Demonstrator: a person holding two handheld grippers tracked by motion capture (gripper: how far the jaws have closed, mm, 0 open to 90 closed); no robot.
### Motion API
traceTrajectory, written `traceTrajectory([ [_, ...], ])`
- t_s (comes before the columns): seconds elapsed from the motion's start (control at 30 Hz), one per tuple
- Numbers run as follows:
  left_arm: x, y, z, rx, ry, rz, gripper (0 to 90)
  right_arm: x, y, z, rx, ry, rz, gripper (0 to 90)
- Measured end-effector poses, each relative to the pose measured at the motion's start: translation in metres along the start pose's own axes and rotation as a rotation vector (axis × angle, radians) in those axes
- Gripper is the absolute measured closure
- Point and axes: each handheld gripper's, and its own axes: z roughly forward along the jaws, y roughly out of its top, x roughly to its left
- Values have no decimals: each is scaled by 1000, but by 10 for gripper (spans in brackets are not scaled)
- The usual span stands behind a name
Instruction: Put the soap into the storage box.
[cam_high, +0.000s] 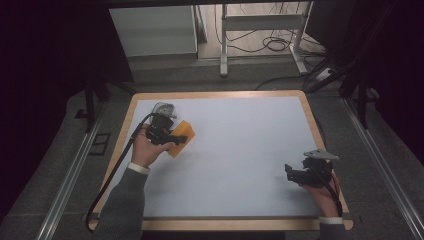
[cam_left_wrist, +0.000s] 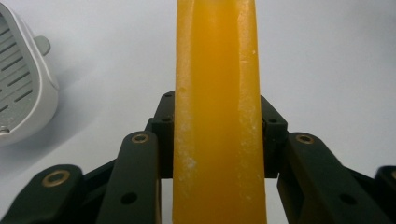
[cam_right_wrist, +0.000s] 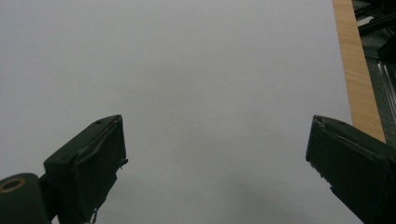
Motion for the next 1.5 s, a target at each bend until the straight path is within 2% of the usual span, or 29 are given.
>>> traceTrajectory([
  [0.2,7,2,0,-2,13,-20,612,0,0,0,-1,-1,2,49],
  [0.33,13,3,0,-5,-6,-28,612,-1,0,-1,-6,-10,6,49],
  [0.87,25,13,-7,-12,36,-52,612,-2,0,-2,-14,-14,15,49],
  [1.03,30,15,-9,-20,28,-63,612,-2,0,-1,-13,-16,12,49],
  [1.3,42,17,-10,-22,41,-92,612,-2,0,-1,-9,-17,14,49],
  [1.5,54,20,-8,-5,53,-115,612,-2,0,0,-10,-18,11,49],
])
